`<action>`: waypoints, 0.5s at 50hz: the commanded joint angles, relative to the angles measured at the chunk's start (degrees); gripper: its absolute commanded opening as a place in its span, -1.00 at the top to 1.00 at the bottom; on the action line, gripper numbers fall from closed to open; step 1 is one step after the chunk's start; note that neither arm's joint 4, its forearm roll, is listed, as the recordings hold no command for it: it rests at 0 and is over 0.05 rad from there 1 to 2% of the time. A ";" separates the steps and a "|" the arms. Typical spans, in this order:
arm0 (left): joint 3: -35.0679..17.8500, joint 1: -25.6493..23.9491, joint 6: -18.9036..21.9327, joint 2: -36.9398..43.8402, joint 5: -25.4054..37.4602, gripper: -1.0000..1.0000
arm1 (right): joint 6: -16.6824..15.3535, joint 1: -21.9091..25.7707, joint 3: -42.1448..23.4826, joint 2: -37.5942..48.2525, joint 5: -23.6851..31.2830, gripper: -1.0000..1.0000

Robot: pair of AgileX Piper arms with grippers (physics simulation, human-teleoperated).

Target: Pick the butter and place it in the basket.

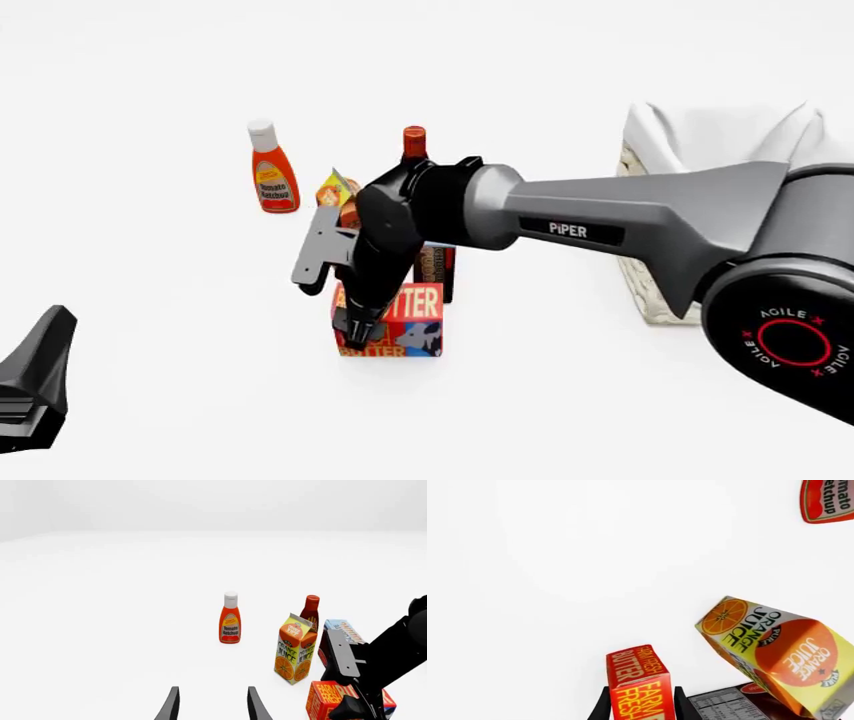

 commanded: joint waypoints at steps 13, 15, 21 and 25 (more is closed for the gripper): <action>0.00 0.00 0.00 0.00 0.00 -1.00 | 0.91 2.41 2.02 -0.51 0.01 1.00; 0.00 0.00 0.00 0.00 0.00 -1.00 | 0.92 2.52 2.22 -0.68 -0.13 1.00; 0.00 0.00 0.00 0.00 0.00 -1.00 | 0.67 2.61 2.43 -1.81 0.23 1.00; 0.00 0.00 0.00 0.00 0.00 -1.00 | 0.60 2.67 2.57 -2.51 0.24 1.00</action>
